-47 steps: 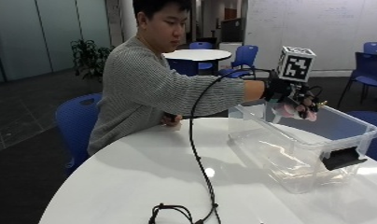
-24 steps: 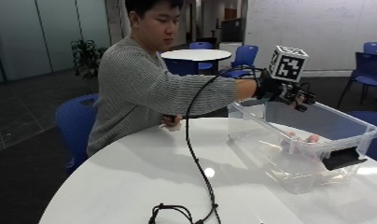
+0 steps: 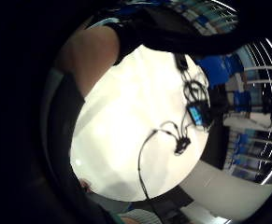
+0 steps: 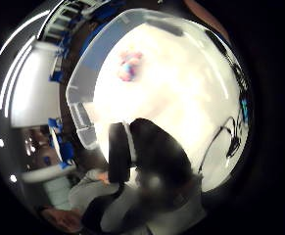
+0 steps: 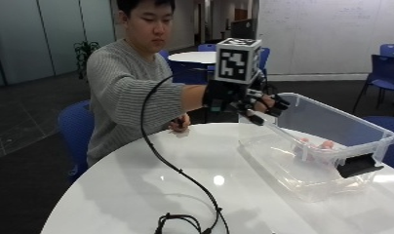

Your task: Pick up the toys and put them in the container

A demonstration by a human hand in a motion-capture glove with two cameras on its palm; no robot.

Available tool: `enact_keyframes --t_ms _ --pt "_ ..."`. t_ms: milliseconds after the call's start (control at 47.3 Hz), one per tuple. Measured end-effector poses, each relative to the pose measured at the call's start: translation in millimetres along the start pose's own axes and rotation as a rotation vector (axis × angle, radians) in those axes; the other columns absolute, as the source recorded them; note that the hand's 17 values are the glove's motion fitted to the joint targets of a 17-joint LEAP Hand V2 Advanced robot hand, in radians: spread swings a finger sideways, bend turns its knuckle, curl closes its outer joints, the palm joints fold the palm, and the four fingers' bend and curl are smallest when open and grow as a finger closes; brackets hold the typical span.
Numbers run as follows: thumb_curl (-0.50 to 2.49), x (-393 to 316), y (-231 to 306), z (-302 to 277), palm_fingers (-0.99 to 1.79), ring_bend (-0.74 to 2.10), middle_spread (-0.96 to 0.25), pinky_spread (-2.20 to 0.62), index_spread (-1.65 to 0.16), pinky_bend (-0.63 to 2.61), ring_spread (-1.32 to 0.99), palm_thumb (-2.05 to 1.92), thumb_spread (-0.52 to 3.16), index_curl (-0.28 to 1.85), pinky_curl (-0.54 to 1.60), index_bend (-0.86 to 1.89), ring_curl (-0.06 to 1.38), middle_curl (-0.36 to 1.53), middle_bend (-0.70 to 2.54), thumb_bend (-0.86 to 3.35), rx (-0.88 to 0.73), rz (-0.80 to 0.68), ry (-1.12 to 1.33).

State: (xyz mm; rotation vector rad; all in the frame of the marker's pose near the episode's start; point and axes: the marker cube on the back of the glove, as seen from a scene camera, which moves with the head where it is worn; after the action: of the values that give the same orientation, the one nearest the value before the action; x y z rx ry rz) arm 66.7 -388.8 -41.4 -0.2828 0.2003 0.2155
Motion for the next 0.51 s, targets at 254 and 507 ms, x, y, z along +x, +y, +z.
enact_keyframes --t_ms 254,507 --pt "0.22 32.8 93.3 12.3 -0.11 0.17 -0.14 0.06 -0.38 0.82 -0.03 -0.09 1.29 0.41 0.32 0.18 0.31 0.28 0.15 -0.06 0.13 0.066 -0.037" --pt "0.17 -27.0 251.9 98.8 -0.07 0.18 -0.14 0.06 -0.38 0.8 -0.04 -0.08 1.31 0.41 0.32 0.18 0.3 0.27 0.16 -0.05 0.103 -0.166 -0.062"
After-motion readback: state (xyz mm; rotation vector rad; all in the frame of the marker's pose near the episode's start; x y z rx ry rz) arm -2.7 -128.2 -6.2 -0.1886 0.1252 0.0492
